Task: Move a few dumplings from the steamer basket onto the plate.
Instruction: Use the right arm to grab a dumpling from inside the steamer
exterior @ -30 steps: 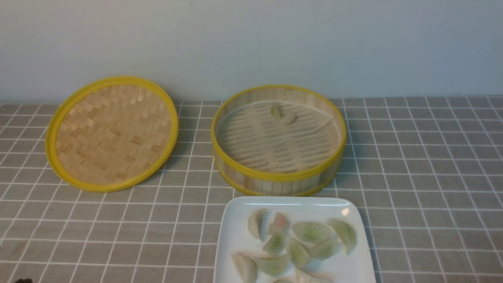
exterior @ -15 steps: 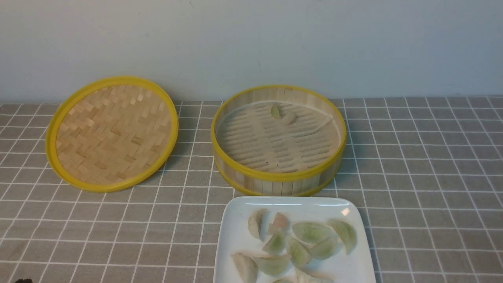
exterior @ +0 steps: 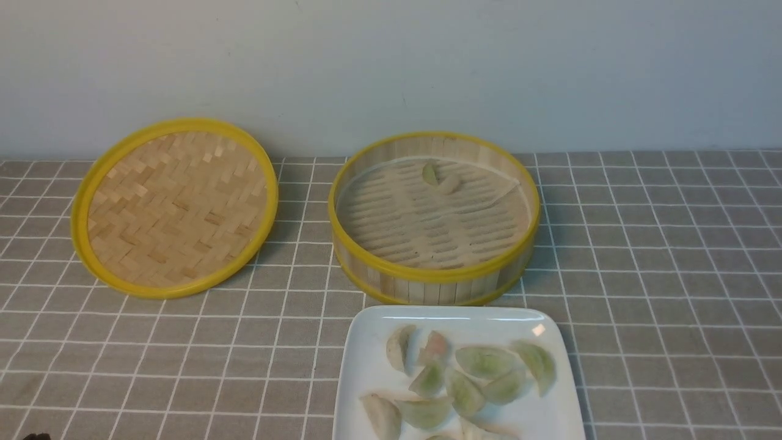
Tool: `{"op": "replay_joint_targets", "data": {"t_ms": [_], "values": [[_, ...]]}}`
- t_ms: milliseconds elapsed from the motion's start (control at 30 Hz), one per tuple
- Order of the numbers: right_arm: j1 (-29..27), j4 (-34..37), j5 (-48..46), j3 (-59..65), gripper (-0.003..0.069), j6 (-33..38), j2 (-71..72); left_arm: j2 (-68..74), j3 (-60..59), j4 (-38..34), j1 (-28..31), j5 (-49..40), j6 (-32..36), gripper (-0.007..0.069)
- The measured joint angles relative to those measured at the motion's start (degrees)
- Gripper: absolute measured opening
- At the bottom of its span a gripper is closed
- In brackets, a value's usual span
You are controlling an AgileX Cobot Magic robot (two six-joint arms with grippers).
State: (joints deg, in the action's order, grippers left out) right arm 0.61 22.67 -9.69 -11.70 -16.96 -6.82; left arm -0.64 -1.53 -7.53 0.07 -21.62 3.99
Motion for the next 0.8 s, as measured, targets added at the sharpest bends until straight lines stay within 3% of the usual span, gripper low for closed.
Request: {"op": "replay_joint_targets", "data": {"t_ms": [233, 267, 333, 467, 633, 800], "values": [[0.1, -7.3, -29.3, -28.9, -0.0015, 12.2, -32.5, 0.0, 0.0, 0.0, 0.0, -0.1, 0.0, -0.0005], [0.1, -7.3, -29.3, -29.7, -0.0015, 12.6, -33.6, 0.0, 0.0, 0.0, 0.0, -0.1, 0.0, -0.0005], [0.1, -7.5, -40.0, -40.3, -0.0015, 15.6, -46.4, 0.0, 0.0, 0.0, 0.0, -0.1, 0.0, -0.0005], [0.2, -7.5, -50.2, -55.4, -0.0013, 17.0, -63.7, 0.0, 0.0, 0.0, 0.0, -0.1, 0.0, -0.0005], [2.7, -8.8, -59.7, -73.0, -0.0011, 17.0, -82.1, 0.0, 0.0, 0.0, 0.0, -0.1, 0.0, -0.0005], [8.6, -12.2, -61.3, -90.4, -0.0011, 16.6, -97.9, 0.0, 0.0, 0.0, 0.0, -0.1, 0.0, -0.0005]]}}
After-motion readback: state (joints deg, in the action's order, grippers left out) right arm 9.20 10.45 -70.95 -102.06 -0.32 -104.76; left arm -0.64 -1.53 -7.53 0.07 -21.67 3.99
